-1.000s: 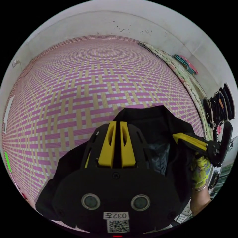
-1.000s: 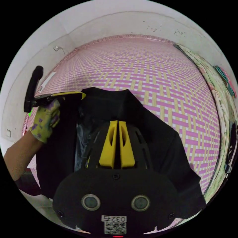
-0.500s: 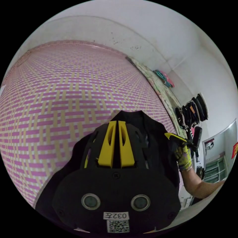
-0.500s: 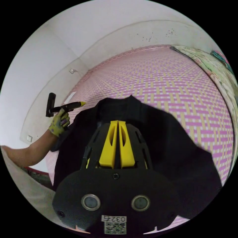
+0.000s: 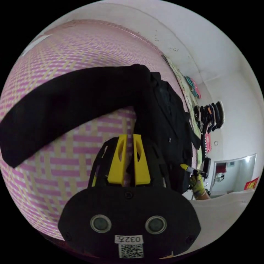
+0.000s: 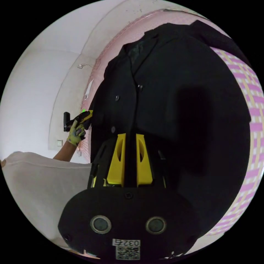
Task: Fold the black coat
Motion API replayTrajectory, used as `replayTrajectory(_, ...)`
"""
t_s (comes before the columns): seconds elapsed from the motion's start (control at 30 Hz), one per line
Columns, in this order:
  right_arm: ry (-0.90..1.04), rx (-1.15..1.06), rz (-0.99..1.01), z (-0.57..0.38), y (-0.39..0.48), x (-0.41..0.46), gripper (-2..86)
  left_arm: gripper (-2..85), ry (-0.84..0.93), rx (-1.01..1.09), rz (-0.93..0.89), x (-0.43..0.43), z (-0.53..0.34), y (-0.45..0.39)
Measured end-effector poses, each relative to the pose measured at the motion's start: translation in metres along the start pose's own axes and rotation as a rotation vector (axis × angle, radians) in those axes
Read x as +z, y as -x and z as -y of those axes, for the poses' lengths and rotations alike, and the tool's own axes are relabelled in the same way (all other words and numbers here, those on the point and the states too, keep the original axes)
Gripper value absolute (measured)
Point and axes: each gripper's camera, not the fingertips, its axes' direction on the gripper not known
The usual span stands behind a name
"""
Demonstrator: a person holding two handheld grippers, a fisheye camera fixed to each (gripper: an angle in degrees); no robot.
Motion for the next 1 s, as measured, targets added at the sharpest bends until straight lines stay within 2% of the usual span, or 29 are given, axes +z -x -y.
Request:
replayTrajectory(0.1,0.002,0.03,0.017,-0.006,0.012,-0.004,6.3,0.3,-0.08,-0.117,-0.039,-0.02,-0.008,0.035)
replayTrajectory(0.23,-0.011,-0.005,-0.058,-0.016,0.05,-0.011,5.9,-0.7,-0.197,-0.164,0.136,-0.075,0.008,0.082)
replayTrajectory(0.37,-0.048,0.068,-0.088,-0.033,0.057,-0.015,6.2,-1.2,-0.176,-0.251,0.271,-0.101,0.04,0.146)
replayTrajectory(0.47,-0.088,0.141,-0.091,-0.047,0.053,-0.023,6.2,-0.9,-0.058,-0.296,0.242,-0.087,0.06,0.188)
replayTrajectory(0.53,-0.116,0.176,-0.075,-0.056,0.05,-0.032,6.2,-0.9,-0.1,-0.304,0.199,-0.096,0.063,0.194)
replayTrajectory(0.63,-0.119,0.198,-0.076,-0.067,0.051,-0.038,6.2,-0.9,-0.198,-0.248,0.141,-0.109,0.056,0.173)
replayTrajectory(0.7,-0.121,0.189,-0.059,-0.071,0.055,-0.037,6.3,-0.9,-0.188,-0.173,0.082,-0.104,0.052,0.148)
replayTrajectory(0.87,-0.065,0.109,-0.056,-0.054,0.084,-0.012,5.7,-0.9,0.03,0.11,-0.115,-0.036,0.042,0.048)
replayTrajectory(1.0,-0.034,0.09,-0.079,-0.038,0.099,-0.01,0.2,-0.9,0.198,0.287,-0.193,0.015,0.039,-0.022)
